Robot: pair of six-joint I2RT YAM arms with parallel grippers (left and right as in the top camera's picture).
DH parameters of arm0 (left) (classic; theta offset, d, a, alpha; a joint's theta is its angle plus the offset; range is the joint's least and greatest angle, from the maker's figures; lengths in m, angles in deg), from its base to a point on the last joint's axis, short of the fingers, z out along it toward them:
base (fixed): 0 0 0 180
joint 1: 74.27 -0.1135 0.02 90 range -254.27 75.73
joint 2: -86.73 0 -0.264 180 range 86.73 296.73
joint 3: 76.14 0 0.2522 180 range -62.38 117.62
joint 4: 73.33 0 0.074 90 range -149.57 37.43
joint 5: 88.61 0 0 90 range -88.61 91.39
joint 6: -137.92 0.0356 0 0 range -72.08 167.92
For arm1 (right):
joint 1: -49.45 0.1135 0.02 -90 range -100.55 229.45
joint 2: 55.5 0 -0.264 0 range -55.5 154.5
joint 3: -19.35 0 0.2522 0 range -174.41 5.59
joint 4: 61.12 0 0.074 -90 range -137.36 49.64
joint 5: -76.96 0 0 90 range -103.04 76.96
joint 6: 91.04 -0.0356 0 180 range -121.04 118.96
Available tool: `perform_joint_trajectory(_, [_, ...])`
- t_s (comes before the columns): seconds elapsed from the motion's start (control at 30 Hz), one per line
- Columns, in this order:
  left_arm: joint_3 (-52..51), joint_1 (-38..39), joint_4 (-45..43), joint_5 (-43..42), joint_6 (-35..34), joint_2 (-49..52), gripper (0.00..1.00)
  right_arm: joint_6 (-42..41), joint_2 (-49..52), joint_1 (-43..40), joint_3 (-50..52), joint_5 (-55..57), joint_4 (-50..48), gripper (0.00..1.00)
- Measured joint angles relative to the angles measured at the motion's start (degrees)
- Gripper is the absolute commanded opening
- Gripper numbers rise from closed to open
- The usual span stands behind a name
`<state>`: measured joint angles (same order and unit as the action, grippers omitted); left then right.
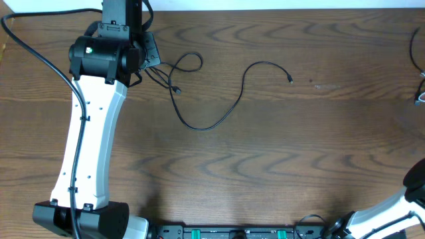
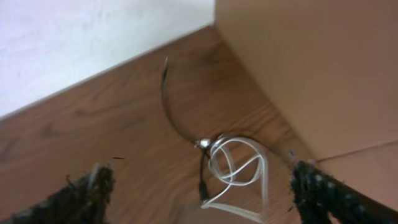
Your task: Untangle cables
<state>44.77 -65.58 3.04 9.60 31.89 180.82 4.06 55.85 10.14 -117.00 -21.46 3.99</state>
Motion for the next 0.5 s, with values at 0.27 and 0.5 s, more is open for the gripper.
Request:
perform_joint_trajectory(0.27, [0.0, 0.0, 0.0, -0.2, 0.0, 0.0, 0.08, -0.1, 0.4, 1.2, 0.2, -10.4, 2.0, 0.98])
perform_joint_trajectory(0.5, [0.0, 0.0, 0.3, -5.2, 0.0, 0.0, 0.08, 1.4, 0.4, 8.3, 0.2, -19.5, 6.1, 0.98])
